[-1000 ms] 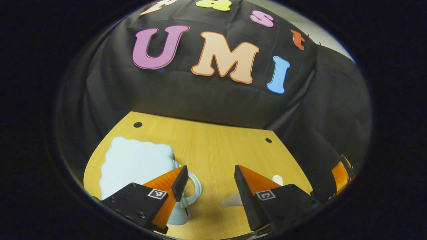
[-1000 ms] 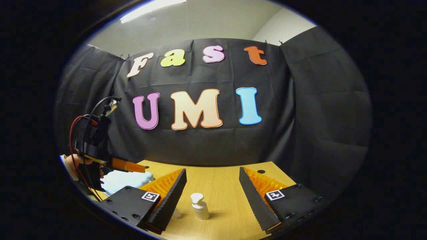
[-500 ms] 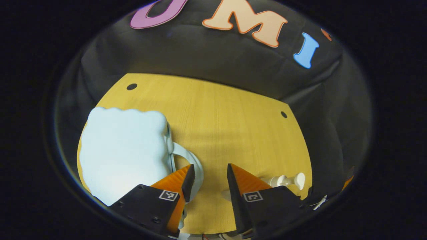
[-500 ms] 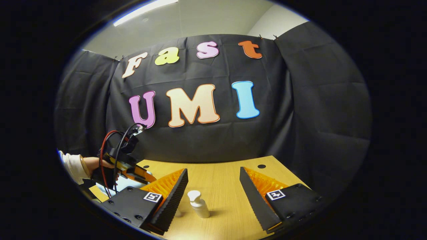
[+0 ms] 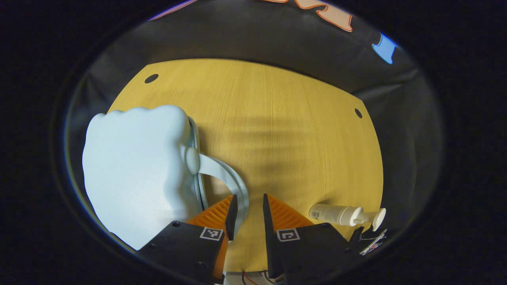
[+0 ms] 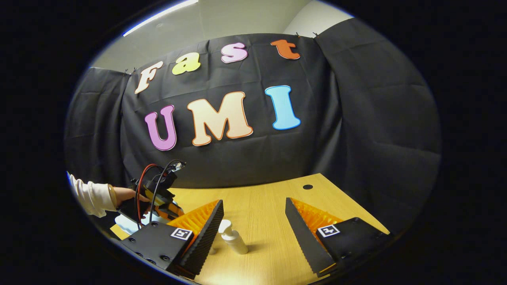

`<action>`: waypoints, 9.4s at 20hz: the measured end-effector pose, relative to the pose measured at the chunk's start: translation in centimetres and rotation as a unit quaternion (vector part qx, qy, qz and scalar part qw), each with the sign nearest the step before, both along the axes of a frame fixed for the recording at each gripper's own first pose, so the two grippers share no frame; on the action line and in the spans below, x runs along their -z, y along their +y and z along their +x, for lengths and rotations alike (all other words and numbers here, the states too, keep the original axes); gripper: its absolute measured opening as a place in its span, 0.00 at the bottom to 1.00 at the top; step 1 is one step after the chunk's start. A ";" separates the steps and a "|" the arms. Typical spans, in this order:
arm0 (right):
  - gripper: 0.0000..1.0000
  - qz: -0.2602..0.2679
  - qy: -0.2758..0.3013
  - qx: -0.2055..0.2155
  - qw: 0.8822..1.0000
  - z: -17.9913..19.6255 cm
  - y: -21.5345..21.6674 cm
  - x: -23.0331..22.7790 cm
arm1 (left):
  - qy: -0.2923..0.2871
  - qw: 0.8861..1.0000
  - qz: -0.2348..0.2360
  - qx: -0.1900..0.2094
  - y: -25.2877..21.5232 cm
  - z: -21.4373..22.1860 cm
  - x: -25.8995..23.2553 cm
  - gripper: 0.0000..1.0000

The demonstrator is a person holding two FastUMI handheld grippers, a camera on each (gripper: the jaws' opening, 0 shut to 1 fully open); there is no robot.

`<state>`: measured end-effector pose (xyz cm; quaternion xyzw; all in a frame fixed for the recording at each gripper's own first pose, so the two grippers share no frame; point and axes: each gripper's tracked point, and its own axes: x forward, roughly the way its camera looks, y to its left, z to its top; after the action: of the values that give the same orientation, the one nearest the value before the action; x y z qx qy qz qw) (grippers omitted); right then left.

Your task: First open the suitcase, pack the skin care products into it, and then close the suitcase.

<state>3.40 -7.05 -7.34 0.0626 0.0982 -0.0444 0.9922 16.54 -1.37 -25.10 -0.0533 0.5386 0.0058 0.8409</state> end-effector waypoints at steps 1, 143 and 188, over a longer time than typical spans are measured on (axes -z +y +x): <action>0.95 0.002 0.002 0.001 1.000 0.1 -0.2 0.1 | 0.009 1.000 0.009 0.001 0.2 0.1 0.4 0.34; 0.98 -0.042 0.120 -0.158 0.979 2.2 7.3 13.1 | -0.381 0.921 -0.064 0.043 4.0 -13.9 -13.2 0.96; 0.60 -0.039 0.198 -0.166 0.965 4.1 6.2 18.6 | -0.129 0.986 -0.103 -0.027 9.9 -11.2 -6.2 0.34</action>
<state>7.48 -0.89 -25.93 -0.0038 0.3003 0.1060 0.9479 5.34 8.54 -18.89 -0.1539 0.4216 -0.0340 0.8930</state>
